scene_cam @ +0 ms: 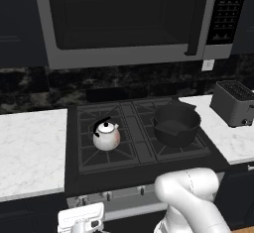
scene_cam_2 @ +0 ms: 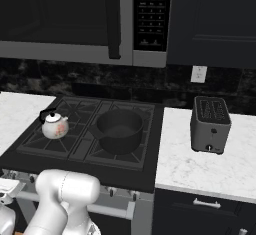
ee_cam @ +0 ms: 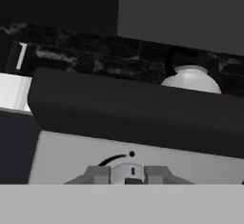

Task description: Pick the kettle from the counter and place it on a stove burner. Then turn the burner on.

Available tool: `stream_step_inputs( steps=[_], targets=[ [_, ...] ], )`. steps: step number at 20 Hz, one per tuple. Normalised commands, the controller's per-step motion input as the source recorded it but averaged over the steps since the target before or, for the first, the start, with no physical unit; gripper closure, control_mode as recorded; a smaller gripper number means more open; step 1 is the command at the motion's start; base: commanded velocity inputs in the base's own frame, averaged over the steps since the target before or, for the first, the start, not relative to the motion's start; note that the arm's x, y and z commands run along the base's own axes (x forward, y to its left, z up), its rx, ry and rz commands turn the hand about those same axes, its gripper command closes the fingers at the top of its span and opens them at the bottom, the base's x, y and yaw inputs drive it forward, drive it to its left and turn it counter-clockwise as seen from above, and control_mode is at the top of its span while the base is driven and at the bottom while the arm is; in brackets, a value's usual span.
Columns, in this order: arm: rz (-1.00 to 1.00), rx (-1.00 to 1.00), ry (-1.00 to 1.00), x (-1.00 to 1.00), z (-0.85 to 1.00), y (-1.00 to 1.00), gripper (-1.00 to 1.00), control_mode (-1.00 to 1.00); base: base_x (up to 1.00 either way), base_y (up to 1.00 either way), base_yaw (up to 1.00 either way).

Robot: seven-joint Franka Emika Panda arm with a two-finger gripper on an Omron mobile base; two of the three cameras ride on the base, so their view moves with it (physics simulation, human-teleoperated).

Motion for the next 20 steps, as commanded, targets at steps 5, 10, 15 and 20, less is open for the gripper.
stream_step_inputs(
  steps=[5, 10, 15, 20],
  targets=[
    [0.01, -0.28, 0.15, 0.00, -0.22, 0.08, 1.00, -1.00, 0.00, 0.00, 0.00],
    [0.04, -0.34, 0.20, 0.00, -0.24, 0.08, 1.00, -1.00, 0.00, 0.00, 0.00],
    [0.07, -0.38, 0.22, 0.00, -0.22, 0.09, 1.00, -1.00, 0.00, 0.00, 0.00],
    [0.08, -0.37, 0.21, 0.00, -0.17, 0.10, 1.00, -1.00, 0.00, 0.00, 0.00]
  ],
)
